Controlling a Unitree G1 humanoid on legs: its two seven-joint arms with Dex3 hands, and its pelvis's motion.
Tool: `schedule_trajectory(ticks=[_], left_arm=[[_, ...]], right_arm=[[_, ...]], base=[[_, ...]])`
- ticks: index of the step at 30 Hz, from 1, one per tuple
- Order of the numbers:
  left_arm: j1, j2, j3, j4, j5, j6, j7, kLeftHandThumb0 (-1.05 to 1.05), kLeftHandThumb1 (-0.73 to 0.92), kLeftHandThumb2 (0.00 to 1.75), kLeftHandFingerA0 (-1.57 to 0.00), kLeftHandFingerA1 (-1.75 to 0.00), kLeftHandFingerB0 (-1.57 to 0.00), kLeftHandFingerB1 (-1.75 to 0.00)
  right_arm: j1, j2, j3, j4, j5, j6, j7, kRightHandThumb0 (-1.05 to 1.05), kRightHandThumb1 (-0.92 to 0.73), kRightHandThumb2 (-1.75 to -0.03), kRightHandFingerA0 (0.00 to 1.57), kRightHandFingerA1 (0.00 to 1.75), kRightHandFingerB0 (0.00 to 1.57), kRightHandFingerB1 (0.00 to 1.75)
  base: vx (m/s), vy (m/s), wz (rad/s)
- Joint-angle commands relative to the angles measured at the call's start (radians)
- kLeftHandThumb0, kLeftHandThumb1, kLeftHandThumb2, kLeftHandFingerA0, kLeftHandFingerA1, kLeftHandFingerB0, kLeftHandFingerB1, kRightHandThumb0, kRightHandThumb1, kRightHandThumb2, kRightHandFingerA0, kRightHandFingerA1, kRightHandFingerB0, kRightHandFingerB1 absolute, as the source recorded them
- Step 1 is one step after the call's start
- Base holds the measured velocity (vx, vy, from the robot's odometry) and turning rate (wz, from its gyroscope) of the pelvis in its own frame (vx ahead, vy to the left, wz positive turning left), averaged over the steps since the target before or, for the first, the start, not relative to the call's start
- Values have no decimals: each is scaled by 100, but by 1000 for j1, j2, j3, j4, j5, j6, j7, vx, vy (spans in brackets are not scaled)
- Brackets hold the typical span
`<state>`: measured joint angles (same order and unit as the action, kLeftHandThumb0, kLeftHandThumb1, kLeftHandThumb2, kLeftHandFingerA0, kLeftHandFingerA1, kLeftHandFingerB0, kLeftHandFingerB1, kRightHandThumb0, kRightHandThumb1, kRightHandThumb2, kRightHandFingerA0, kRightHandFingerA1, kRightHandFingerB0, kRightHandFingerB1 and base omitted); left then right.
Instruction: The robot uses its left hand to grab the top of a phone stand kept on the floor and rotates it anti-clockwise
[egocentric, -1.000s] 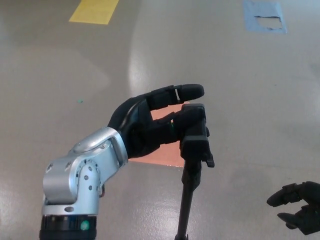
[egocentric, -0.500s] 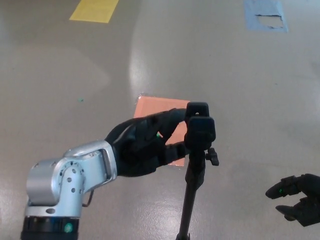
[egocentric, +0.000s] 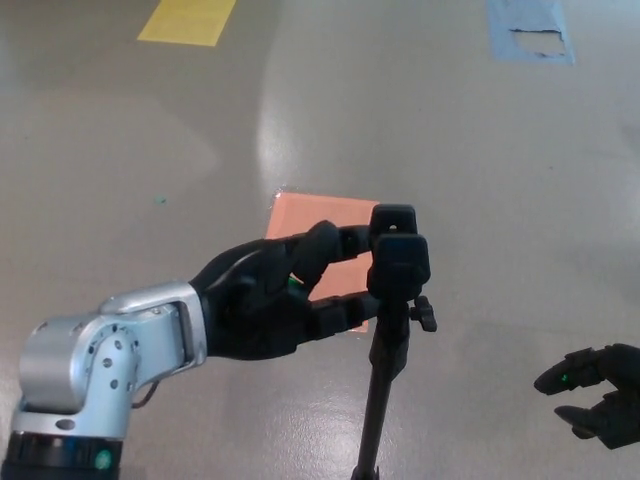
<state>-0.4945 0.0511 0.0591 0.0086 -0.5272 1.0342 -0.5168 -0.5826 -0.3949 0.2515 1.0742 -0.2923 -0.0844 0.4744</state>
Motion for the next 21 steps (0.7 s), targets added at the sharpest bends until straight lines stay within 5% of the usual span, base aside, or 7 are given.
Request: schedule_trajectory(ticks=[1, 5, 6, 12, 15, 16, 21], left_arm=[[43, 95, -42, 68, 86, -174, -43, -95, 67, 96, 0, -6, 0, 0], [69, 148, -88, 131, 177, -305, -26, -80, 68, 63, 0, -8, 0, 0], [83, 164, -95, 181, 211, -360, -9, -90, 58, 92, 0, -7, 0, 0], [136, 238, -142, 388, 344, -605, 43, -81, 54, 92, 0, -20, 0, -11], [155, 263, -159, 424, 373, -651, 51, -79, 53, 89, 0, -16, 0, -11], [165, 274, -171, 448, 392, -655, 75, -70, 46, 78, 0, -16, 0, -8], [205, 273, -182, 475, 440, -708, 179, -21, 44, 65, -11, -40, -1, -16]], right_arm=[[-2, -6, 2, 12, -10, 13, -10, -47, -74, -62, 55, 40, 41, 36], [1, -5, 1, 13, -10, 10, -12, -52, -63, -87, 47, 52, 35, 47], [3, -3, -1, 14, -8, 11, -13, -46, -74, -62, 55, 40, 41, 36], [5, -2, -2, 18, -9, 8, -18, -52, -63, -87, 47, 52, 35, 47], [3, -1, -3, 22, -8, 9, -18, -46, -74, -62, 55, 40, 41, 36], [5, -2, -4, 20, -8, 7, -19, -52, -62, -87, 48, 53, 38, 48], [5, 0, -2, 23, -10, 11, -20, -52, -62, -87, 47, 52, 36, 47]], base=[[0, 0, 0], [0, 0, 0], [0, 0, 0], [0, 0, 0], [0, 0, 0], [0, 0, 0], [0, 0, 0]])
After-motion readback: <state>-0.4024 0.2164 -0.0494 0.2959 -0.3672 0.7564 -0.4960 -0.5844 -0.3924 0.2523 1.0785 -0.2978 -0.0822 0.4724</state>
